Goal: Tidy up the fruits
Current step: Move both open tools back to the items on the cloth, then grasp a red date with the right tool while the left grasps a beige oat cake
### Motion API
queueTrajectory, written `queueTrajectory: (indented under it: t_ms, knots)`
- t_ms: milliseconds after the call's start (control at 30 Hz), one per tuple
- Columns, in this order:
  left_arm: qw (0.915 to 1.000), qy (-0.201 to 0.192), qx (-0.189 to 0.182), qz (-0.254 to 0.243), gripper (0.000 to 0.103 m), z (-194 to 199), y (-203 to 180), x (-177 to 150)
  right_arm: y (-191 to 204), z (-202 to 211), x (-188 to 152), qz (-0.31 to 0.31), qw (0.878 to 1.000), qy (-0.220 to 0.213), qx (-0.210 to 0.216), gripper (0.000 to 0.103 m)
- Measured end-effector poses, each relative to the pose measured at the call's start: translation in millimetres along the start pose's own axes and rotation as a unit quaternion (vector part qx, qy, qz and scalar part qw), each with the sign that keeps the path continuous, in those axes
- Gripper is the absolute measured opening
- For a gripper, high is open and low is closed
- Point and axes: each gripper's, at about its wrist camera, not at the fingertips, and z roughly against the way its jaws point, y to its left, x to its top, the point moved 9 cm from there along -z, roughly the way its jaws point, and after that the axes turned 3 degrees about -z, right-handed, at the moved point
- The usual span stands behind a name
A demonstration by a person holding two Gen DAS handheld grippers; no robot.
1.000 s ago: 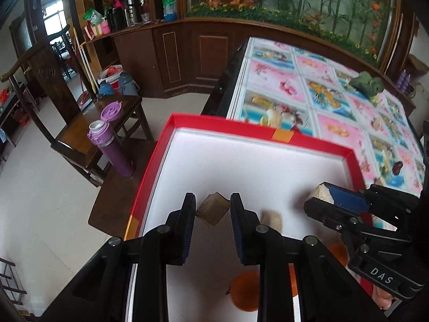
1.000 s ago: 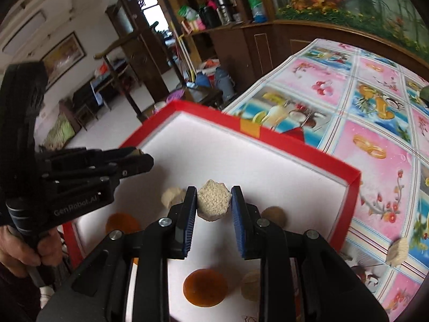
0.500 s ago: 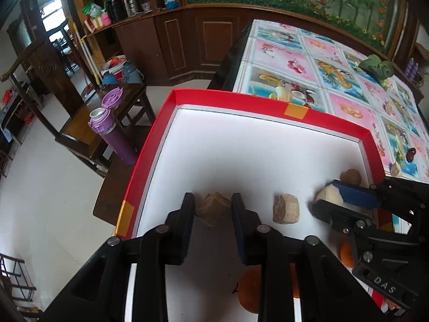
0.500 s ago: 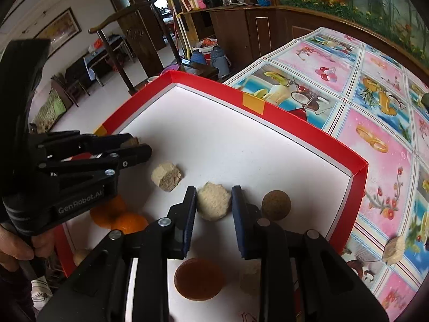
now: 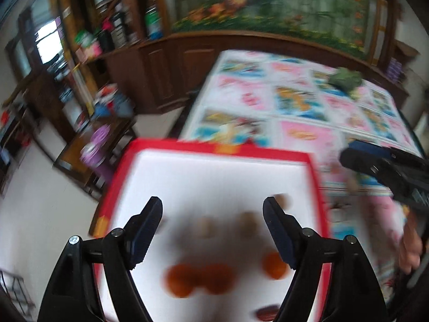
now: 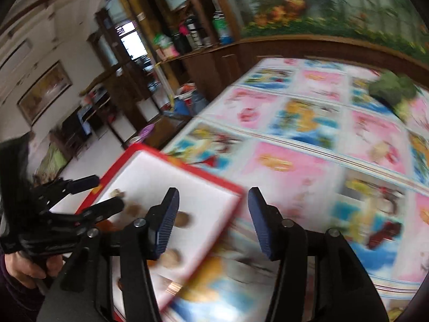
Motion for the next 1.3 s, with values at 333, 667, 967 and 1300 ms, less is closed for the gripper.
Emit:
queueTrajectory:
  t_ms: [333,667,967,1300]
  knots:
    - [0.9910,0.000,-0.070,-0.114,0.077,-15,-134,9,-116,45,-19,-0.094,0.995,0.017,-0.026,0.055]
    - [0.9843,0.029,-0.094,-0.147,0.077,-33,-178,-10,-155,24,-39,-0.175,0.981,0.069,-0.046,0.055]
    - [0.9853,0.035,-0.097,-0.137,0.077,-39,-173,-9,-157,12,-33,-0.131,0.983,0.044,-0.119,0.041]
    - [0.9853,0.050,-0.089,-0.137,0.077,-47,-181,-7,-158,15,-38,-0.053,0.979,0.053,-0.190,0.020]
